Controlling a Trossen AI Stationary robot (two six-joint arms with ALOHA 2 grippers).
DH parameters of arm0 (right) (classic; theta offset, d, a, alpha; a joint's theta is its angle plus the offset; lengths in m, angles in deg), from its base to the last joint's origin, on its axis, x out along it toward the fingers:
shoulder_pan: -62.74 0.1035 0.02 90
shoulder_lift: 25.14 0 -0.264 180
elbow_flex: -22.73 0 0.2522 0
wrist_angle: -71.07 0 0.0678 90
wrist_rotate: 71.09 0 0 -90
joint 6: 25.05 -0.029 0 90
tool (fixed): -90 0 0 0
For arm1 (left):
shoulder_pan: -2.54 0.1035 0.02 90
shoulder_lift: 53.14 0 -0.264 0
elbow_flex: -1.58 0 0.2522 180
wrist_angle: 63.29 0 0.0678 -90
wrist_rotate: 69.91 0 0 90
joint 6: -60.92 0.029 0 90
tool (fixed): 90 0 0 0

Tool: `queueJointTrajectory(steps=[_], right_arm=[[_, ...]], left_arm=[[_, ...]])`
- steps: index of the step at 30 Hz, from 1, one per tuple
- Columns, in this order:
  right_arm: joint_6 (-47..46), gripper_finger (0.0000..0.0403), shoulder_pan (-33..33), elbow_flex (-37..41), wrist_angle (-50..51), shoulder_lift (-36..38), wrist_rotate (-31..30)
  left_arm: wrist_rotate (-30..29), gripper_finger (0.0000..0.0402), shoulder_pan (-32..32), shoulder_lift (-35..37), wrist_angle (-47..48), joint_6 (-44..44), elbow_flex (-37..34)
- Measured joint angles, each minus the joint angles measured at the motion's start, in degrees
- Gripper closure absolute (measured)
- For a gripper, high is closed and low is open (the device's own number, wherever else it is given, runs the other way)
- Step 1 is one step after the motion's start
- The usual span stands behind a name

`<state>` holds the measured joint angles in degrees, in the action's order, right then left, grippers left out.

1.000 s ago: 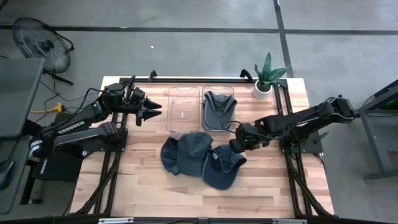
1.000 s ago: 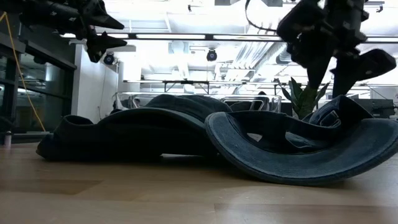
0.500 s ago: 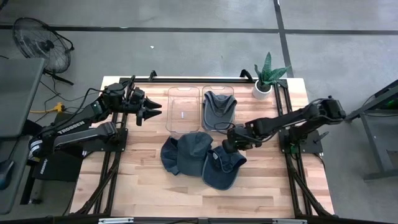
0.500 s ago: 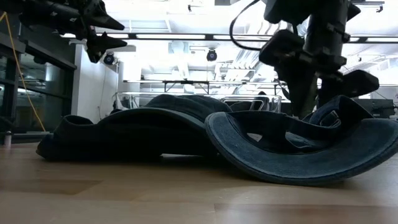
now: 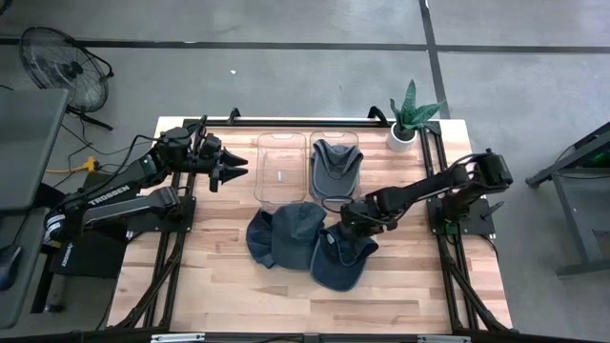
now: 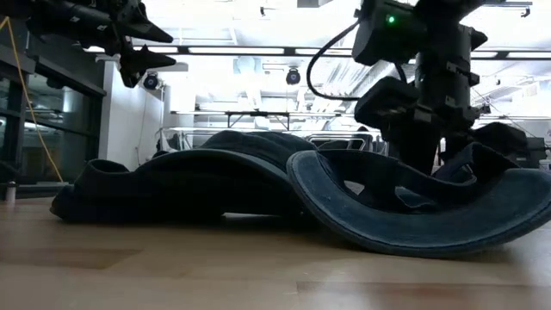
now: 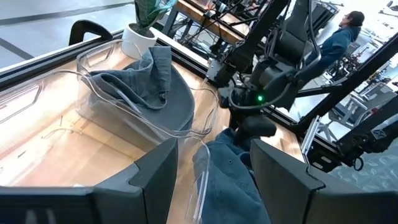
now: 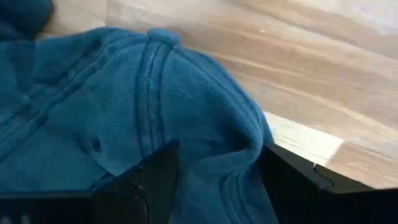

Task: Pick & Place hat
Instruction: Put the right blue cap into the left transparent bin

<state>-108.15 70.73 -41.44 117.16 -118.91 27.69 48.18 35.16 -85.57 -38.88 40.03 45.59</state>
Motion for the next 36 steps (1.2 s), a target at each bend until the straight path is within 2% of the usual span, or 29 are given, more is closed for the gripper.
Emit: queueJointTrajectory(steps=[6, 15, 21, 27, 36], right_arm=[[1.29, 0.0194, 0.01, 0.0, -4.83, -2.04, 0.93], [2.82, 0.0206, 0.01, -0.13, -5.0, -2.89, 1.22], [3.71, 0.0276, 0.04, -0.07, -5.0, -3.0, 1.2], [5.4, 0.0384, 0.04, -0.02, -4.85, -3.05, 1.09], [6.0, 0.0395, 0.81, 0.0, -3.87, -1.84, 0.96]], left_arm=[[-0.27, 0.0202, 0.0, 0.01, 0.01, -0.02, 0.01], [-0.8, 0.0202, 0.0, -0.01, 0.31, -0.01, 0.04], [-1.61, 0.0202, -0.02, -0.01, 0.32, -0.05, 0.04], [-2.11, 0.0202, 0.01, -0.01, 0.34, -0.24, 0.04], [-2.17, 0.0202, 0.01, -0.01, 0.45, -0.42, 0.04]])
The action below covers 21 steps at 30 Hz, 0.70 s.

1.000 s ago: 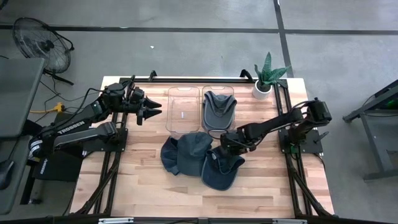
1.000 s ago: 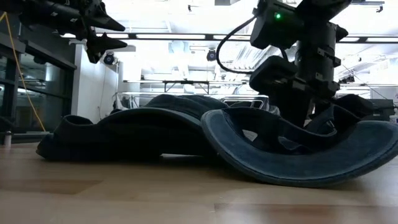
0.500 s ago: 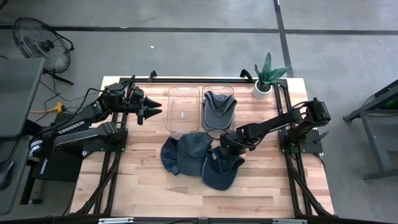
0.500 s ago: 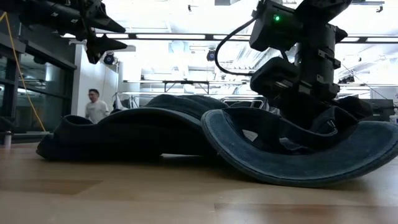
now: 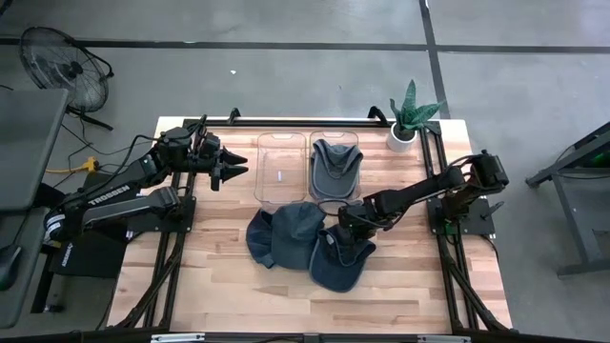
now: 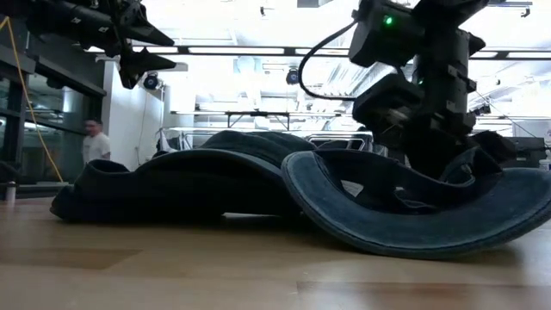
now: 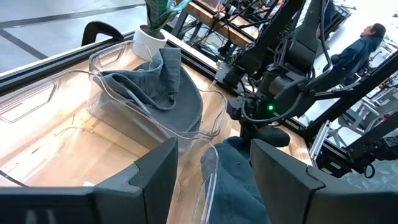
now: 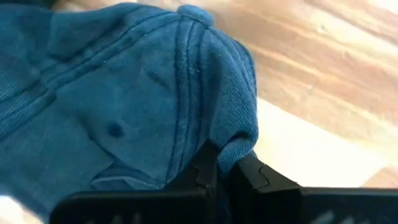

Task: Pick & Place hat
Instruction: Put the right blue cap into the left transparent bin

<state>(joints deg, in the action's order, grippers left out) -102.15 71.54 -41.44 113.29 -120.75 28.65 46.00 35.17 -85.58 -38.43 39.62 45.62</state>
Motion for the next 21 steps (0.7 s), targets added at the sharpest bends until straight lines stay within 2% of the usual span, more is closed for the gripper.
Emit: queueJointTrajectory(steps=[8, 21], right_arm=[[-2.67, 0.0397, 2.65, -0.02, 1.93, 4.82, -2.32], [-3.55, 0.0397, 6.1, -0.02, 6.86, 18.35, -6.75]], left_arm=[[-0.13, 0.0202, -0.01, 0.0, 0.43, 0.0, 0.0], [-0.1, 0.0202, -0.02, 0.0, 1.02, -1.09, 0.0]])
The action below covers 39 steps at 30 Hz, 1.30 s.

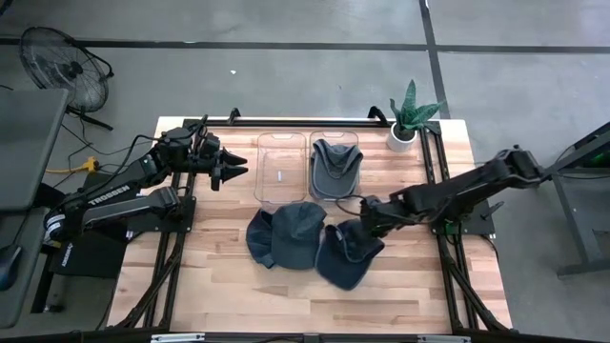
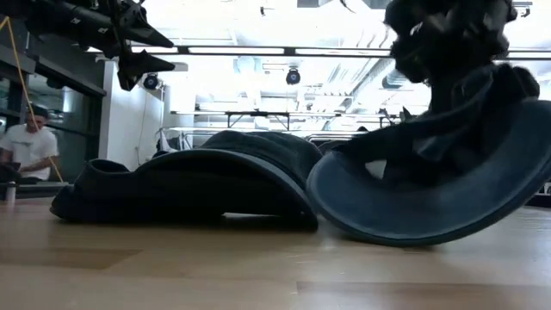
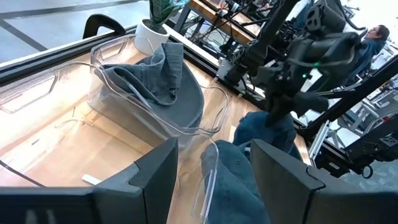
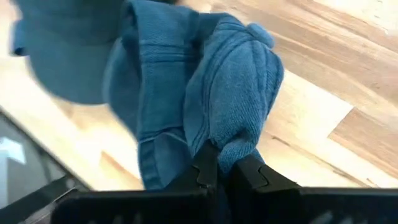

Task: Pick & Place hat
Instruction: Put the right blue cap into the left transparent bin

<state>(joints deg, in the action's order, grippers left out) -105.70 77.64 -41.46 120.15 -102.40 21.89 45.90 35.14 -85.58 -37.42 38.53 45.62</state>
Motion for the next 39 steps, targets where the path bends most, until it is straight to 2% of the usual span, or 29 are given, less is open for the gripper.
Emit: queueJointTrajectory(steps=[11, 21, 31, 39], right_arm=[[3.19, 0.0397, 0.65, -0.04, 0.36, 9.83, 0.02], [5.81, 0.0397, 0.44, -0.09, -1.06, 16.35, -4.19], [12.96, 0.0397, -2.48, -0.09, -12.94, 17.66, -5.24], [18.79, 0.0397, -4.87, -3.53, -13.71, 17.66, -3.19]], left_arm=[[0.18, 0.0202, 0.0, -0.07, 0.01, -3.39, 0.0], [0.36, 0.0202, 0.01, -0.07, -0.03, -5.95, 0.0], [0.34, 0.0202, 0.02, -0.94, -3.22, -7.63, 0.02], [2.81, 0.0202, 0.0, -3.3, -8.36, -7.98, 0.02]])
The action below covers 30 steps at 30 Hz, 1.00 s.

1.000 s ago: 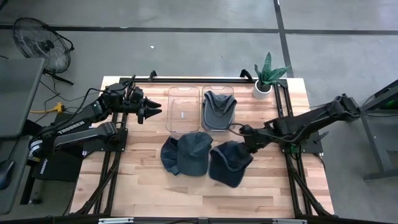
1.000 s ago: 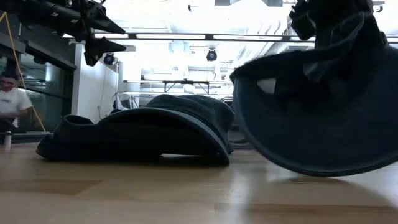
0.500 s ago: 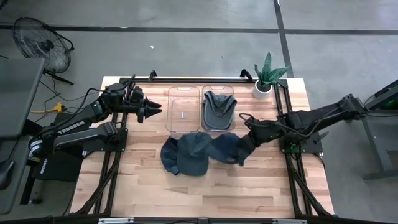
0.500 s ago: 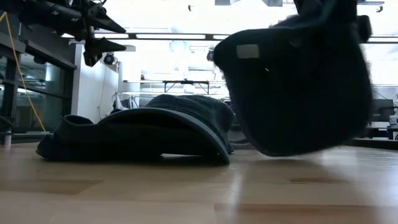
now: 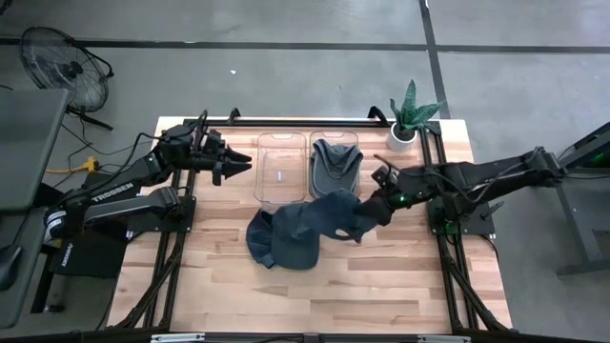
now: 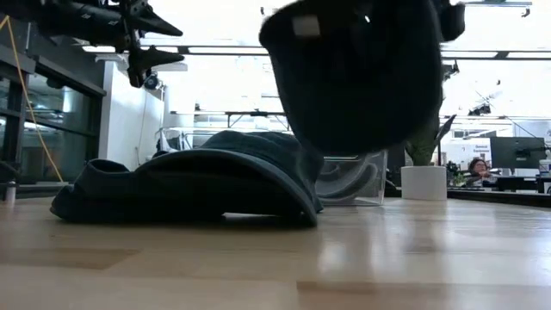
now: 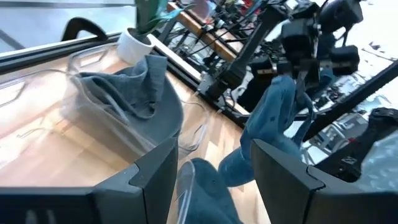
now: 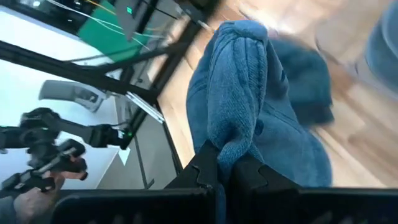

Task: Pick & Place hat
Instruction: Put the right blue cap into the left transparent bin

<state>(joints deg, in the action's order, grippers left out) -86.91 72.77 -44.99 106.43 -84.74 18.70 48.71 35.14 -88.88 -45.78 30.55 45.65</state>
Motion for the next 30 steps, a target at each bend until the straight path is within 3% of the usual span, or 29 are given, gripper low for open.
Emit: queueJointTrajectory(steps=[7, 13, 21, 30], right_arm=[[7.79, 0.0397, -3.53, -6.87, 0.61, -0.01, -0.09], [13.4, 0.0397, -7.55, -11.55, 0.68, -0.43, 0.16], [17.86, 0.0397, -12.93, -15.9, 0.71, -5.06, 3.71], [21.61, 0.0397, -17.28, -22.04, 0.9, -12.85, 7.68]], left_arm=[[2.57, 0.0202, -0.02, -3.36, -5.83, 0.29, 0.0], [7.08, 0.0202, -0.02, -5.82, -14.62, 5.92, 0.0], [5.25, 0.0202, -0.02, -9.21, -23.92, 20.81, 0.0], [4.53, 0.0202, 0.0, -12.52, -25.54, 24.72, 0.0]])
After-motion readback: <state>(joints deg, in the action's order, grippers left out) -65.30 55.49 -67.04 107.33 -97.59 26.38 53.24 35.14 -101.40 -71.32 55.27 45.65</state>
